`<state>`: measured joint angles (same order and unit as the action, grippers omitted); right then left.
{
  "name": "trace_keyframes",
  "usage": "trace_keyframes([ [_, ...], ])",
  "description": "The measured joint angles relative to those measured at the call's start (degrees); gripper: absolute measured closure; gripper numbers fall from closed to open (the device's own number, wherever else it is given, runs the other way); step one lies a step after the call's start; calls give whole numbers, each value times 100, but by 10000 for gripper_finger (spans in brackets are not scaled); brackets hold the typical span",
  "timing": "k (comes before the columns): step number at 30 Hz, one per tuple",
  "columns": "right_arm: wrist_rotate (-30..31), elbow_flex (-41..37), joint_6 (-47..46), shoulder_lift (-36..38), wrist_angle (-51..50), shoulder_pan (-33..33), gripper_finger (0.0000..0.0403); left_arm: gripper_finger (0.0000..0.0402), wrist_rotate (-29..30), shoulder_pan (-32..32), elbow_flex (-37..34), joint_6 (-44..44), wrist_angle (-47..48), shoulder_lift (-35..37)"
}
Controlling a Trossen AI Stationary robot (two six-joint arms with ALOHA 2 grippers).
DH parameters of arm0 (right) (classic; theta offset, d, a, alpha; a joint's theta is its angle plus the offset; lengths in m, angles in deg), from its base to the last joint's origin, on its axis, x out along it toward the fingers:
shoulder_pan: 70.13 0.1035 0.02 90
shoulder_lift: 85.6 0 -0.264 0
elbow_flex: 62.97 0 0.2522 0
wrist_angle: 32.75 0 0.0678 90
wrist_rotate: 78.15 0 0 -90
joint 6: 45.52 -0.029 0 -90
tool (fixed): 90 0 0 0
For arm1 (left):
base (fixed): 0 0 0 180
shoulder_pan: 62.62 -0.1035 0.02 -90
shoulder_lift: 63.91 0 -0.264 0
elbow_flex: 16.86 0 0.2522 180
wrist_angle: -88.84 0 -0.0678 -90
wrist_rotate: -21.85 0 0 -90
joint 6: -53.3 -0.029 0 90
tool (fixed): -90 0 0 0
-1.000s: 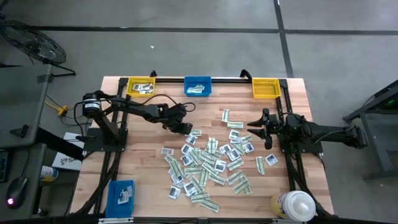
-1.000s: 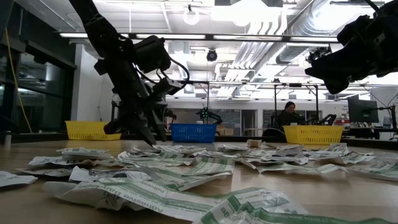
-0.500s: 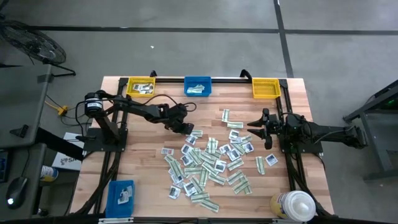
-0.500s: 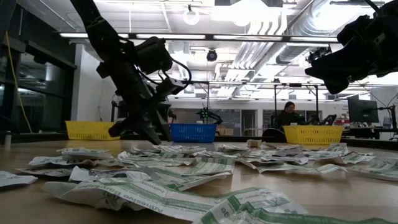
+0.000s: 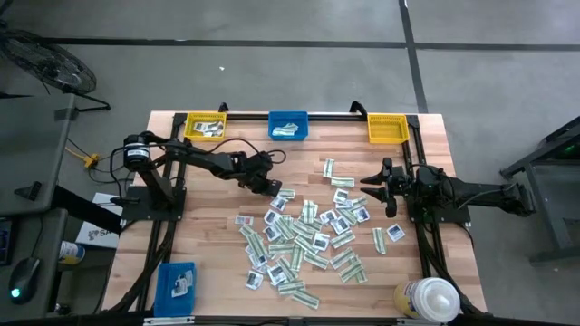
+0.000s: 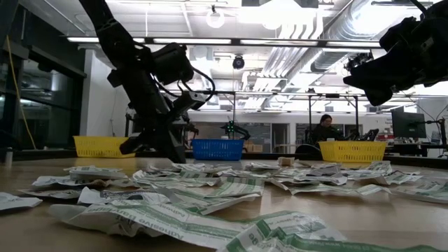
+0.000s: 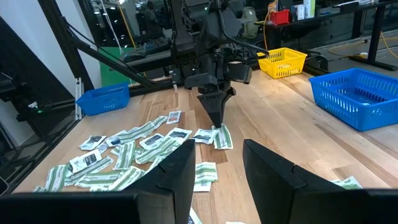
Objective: Pick & Place First Aid Supplies
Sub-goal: Put the green bandage pack into the top blue bin
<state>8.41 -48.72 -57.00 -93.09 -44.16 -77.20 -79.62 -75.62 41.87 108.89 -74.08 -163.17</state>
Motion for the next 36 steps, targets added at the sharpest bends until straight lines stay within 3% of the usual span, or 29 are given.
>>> trace_keyframes([
  [14, 0, 0, 0, 0, 2, 0, 274, 401, 2, -473, -24, -430, 49, 892],
  [29, 0, 0, 0, 0, 2, -2, 274, 401, -881, -1930, 95, -1479, 144, 1349],
  [36, 0, -2, 0, 0, 0, -2, 274, 401, -687, -2441, 634, -2205, 554, 1341],
])
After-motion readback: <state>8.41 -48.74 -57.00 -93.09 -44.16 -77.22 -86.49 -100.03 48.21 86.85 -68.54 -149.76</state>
